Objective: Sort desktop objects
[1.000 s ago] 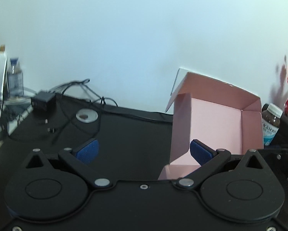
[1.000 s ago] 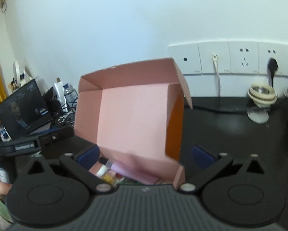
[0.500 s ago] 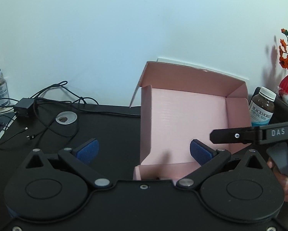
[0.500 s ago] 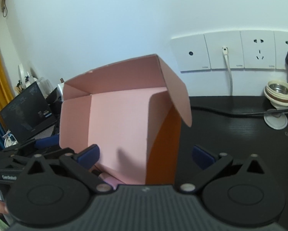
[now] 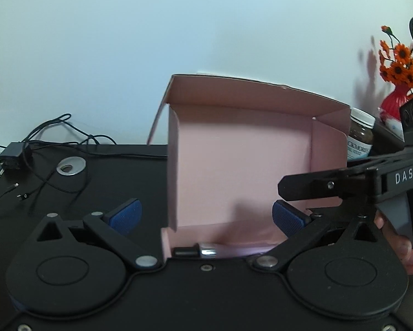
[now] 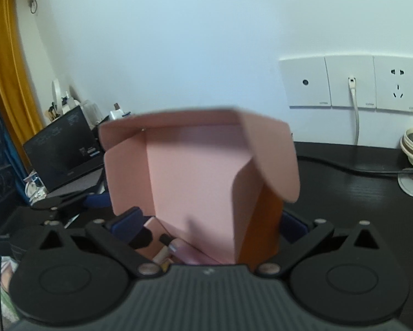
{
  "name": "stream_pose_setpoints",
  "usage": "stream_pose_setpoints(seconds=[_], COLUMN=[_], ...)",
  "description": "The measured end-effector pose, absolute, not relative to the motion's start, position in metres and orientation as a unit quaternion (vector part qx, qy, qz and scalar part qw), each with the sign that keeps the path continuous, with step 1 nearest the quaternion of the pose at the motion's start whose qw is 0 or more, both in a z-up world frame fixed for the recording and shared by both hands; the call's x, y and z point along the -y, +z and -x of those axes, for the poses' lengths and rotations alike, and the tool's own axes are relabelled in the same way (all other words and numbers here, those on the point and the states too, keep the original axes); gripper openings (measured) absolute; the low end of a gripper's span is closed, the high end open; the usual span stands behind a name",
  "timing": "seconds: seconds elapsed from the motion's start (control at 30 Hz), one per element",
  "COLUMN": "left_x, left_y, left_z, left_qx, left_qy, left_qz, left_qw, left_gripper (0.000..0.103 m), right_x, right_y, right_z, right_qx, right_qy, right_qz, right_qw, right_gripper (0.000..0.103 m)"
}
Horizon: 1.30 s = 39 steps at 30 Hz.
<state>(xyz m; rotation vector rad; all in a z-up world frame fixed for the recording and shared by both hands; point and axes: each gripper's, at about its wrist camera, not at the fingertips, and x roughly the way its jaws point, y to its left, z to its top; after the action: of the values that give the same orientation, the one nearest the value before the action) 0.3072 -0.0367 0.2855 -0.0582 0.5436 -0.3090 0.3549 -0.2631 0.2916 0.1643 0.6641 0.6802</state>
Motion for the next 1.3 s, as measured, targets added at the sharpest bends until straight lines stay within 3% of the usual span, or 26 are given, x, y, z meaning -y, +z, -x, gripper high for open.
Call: stream_pose_setpoints(seconds=[0.83, 1.3], left_x=[0.02, 0.002], left_y=[0.291, 0.336], left_z=[-0.229, -0.203], left_qx=[-0.289, -0.221], left_qy=[-0.187, -0.18], left_qz=[0.008, 0.023], left_qw=[0.939, 0.958], left_gripper=[0.103, 0.103], right_x=[0.251, 0.262], right_y=[0.296, 0.294], right_z=[-0.295, -0.277], right_qx=[-0.299, -0.307], right_qy=[0.311, 0.288], right_qz=[-0.035, -0.038], right_qw=[0.901, 0.906], right_gripper=[0.102, 0.102])
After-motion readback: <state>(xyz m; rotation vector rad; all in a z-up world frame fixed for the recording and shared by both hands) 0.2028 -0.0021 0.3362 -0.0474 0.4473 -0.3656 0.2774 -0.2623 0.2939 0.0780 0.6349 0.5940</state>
